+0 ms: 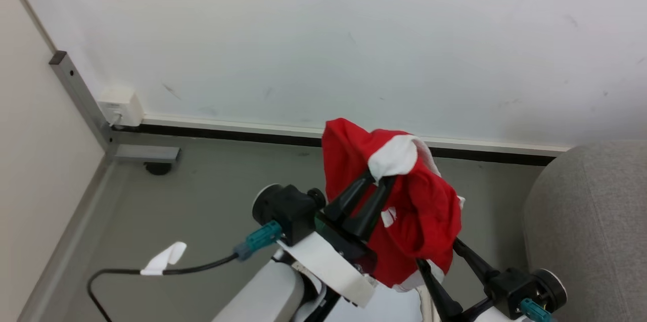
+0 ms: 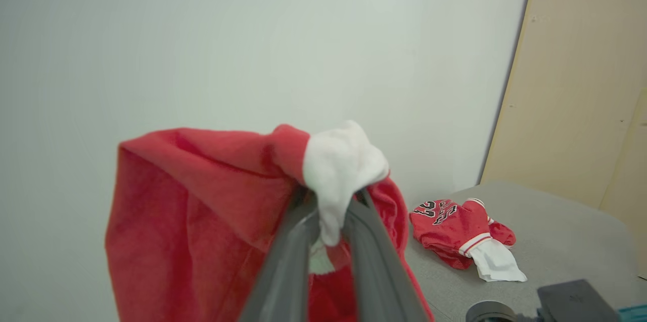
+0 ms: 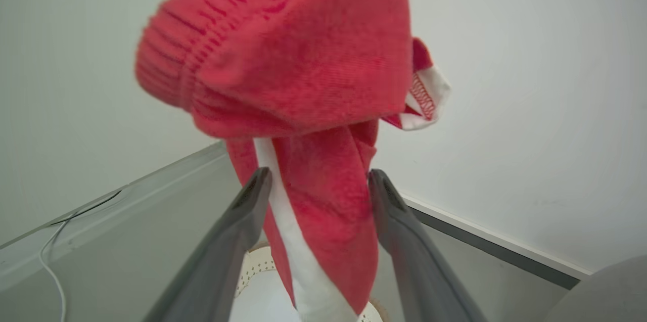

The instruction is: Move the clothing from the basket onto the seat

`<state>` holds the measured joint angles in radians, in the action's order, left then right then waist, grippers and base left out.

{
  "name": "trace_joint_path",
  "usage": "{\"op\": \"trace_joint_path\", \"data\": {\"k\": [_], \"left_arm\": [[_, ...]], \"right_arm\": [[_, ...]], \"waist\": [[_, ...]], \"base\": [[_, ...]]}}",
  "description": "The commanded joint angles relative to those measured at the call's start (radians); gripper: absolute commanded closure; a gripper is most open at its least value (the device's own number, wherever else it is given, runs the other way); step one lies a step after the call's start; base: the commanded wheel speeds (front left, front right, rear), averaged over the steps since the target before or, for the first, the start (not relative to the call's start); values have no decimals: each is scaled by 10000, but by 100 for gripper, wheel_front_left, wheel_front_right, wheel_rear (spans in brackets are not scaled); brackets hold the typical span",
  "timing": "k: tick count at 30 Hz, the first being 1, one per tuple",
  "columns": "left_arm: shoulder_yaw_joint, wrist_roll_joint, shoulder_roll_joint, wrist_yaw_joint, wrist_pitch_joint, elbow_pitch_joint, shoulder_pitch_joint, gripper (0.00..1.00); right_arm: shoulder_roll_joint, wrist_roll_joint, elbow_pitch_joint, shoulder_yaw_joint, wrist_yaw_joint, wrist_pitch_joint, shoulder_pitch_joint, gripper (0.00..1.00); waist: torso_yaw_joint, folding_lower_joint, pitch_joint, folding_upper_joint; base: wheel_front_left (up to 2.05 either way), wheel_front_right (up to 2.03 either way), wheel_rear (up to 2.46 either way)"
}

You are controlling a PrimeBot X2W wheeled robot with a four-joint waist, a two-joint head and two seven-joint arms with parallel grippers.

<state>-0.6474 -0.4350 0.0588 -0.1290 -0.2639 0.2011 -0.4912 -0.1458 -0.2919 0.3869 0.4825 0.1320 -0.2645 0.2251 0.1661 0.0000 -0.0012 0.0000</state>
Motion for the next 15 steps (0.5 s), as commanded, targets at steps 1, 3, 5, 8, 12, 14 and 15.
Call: {"op": "trace_joint_path", "data": {"k": [1, 3, 5, 8, 12, 14, 15], "left_arm": [[-148, -60, 0, -25, 6, -77, 128, 100], [-464, -149, -7, -25, 33, -149, 193, 100], [-722, -184, -15, -25, 60, -229, 219, 100], [-984, -294, -22, -25, 61, -333, 269, 100], [-1089, -418, -27, 10, 66, -308, 332, 100], [-1060, -464, 10, 44, 63, -227, 351, 100], [-1039, -490, 31, 59, 62, -200, 350, 100]], "right_arm": [[-22, 18, 177, 50, -24, 3, 176, 0], [-37, 7, 522, 172, -26, 3, 312, 0], [3, -66, 777, 191, -24, 2, 474, 0], [79, -211, 1134, 251, -24, 3, 565, 0], [134, -435, 1107, 83, -24, 3, 595, 100], [155, -475, 1037, 5, -24, 2, 537, 100], [168, -465, 1005, -13, -26, 3, 484, 100]], "waist": [[165, 0, -9, 0], [293, 0, -31, 0], [394, 0, -44, 0], [548, 0, -66, 0], [657, 0, -77, 0], [672, 0, -83, 0], [670, 0, -86, 0]], "base": [[0, 0, 0], [0, 0, 0], [0, 0, 0], [0, 0, 0], [0, 0, 0], [0, 0, 0], [0, 0, 0]]}}
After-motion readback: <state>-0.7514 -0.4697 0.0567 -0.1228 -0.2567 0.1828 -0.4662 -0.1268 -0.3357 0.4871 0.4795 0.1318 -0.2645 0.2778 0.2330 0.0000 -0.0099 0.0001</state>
